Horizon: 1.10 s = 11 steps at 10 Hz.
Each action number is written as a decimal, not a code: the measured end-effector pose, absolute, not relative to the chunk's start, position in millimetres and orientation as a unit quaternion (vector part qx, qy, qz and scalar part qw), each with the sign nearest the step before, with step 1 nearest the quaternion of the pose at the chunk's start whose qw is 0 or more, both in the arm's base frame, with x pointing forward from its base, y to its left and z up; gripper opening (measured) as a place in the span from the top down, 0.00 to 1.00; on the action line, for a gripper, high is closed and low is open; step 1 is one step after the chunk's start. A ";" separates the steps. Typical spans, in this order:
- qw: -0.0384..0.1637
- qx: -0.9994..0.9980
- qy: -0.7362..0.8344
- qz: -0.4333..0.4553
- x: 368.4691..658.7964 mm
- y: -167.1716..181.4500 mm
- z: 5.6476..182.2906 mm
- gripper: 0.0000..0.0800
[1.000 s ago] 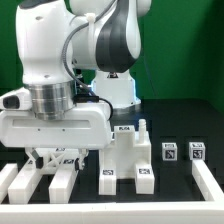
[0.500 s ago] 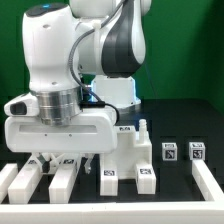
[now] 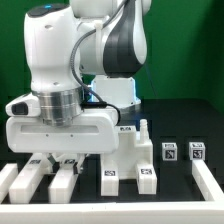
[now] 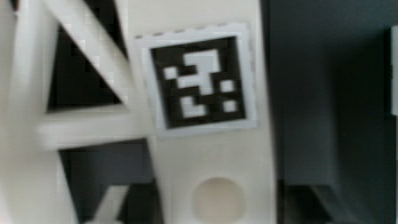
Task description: Assemble chair
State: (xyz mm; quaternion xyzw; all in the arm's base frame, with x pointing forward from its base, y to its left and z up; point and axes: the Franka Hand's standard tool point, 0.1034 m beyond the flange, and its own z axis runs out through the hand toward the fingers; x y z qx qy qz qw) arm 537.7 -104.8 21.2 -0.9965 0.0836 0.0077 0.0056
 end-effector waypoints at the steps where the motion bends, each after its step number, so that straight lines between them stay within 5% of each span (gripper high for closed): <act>1: 0.006 -0.996 0.084 0.008 537.6 -104.8 21.2 0.65; 7: 0.006 -0.996 0.083 0.008 537.8 -105.0 21.9 0.65; 11: 0.017 -0.997 0.068 0.024 539.6 -112.6 77.8 0.64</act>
Offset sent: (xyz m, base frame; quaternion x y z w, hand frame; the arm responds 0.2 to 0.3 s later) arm 0.0000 0.0000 0.0000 0.0000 0.0000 0.0000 1.0000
